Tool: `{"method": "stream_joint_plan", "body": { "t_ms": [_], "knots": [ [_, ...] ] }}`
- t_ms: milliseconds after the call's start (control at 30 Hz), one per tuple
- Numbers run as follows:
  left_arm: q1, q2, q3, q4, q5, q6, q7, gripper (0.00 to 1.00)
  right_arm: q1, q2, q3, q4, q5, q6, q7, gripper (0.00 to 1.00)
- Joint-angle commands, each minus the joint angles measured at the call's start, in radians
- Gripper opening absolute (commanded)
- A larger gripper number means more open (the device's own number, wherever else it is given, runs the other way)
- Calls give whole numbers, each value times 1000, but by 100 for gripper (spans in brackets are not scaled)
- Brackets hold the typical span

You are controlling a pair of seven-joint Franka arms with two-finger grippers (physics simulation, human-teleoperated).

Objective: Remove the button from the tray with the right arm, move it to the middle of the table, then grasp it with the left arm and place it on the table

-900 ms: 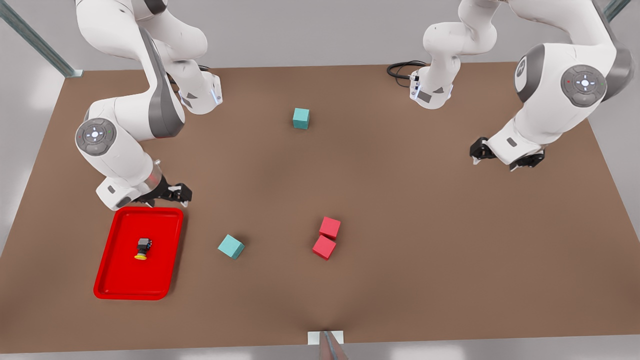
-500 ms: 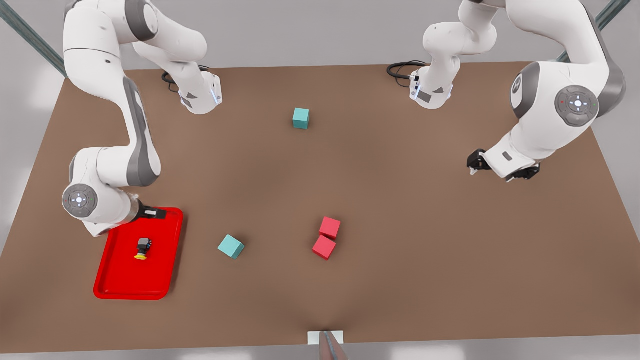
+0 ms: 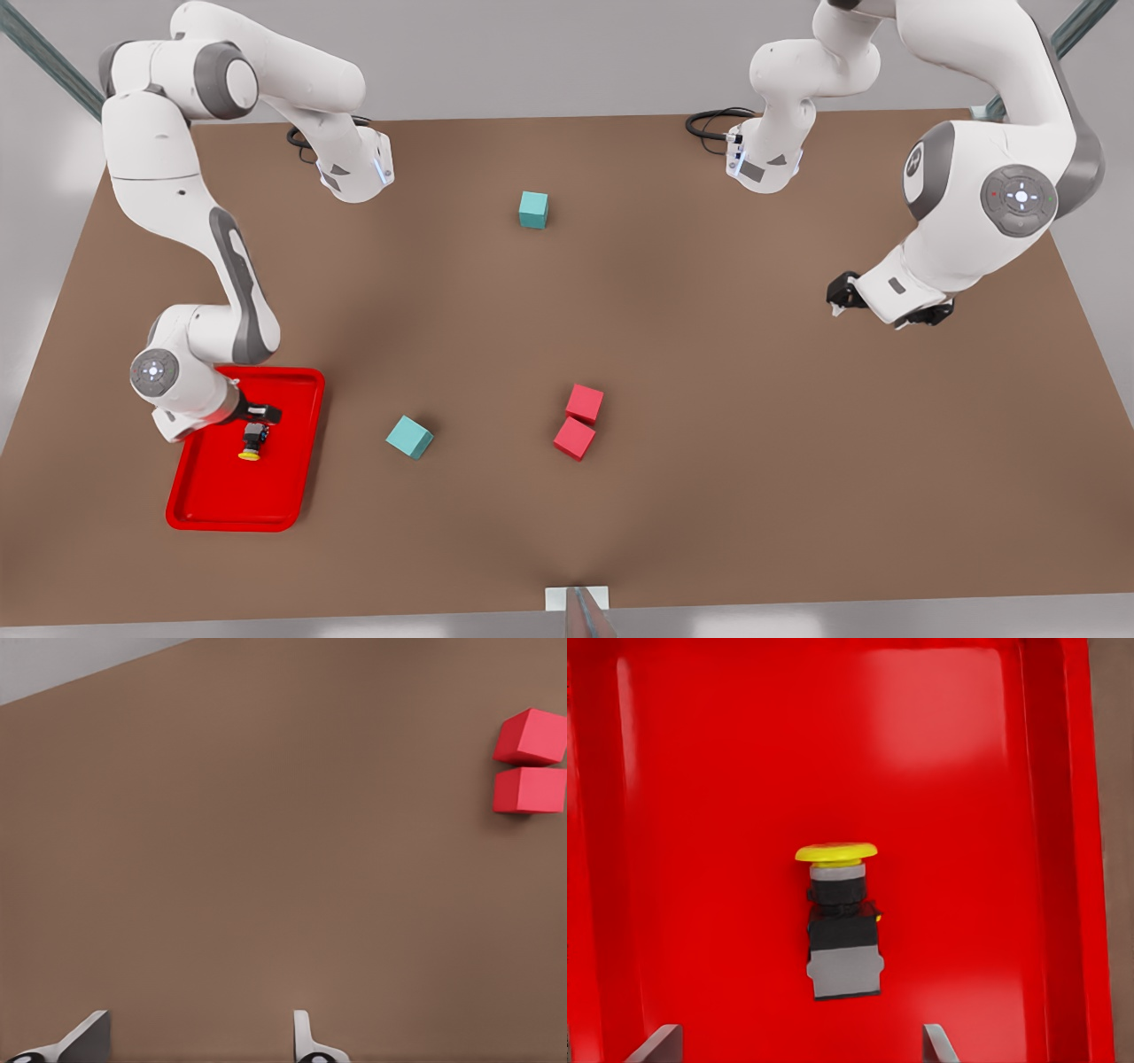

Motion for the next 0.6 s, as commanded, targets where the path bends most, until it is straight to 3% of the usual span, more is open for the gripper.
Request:
{"method": "stream_joint_plan", "body": {
  "t_ms": [0, 567],
  "knots": [
    [0, 2, 0, 0, 0, 6, 11, 100, -9, 6, 1, 9, 70, 92, -301, 100],
    [-5, 36, -2, 0, 2, 21, 11, 100, -24, 142, 0, 84, 119, 87, -308, 100]
  ]
}}
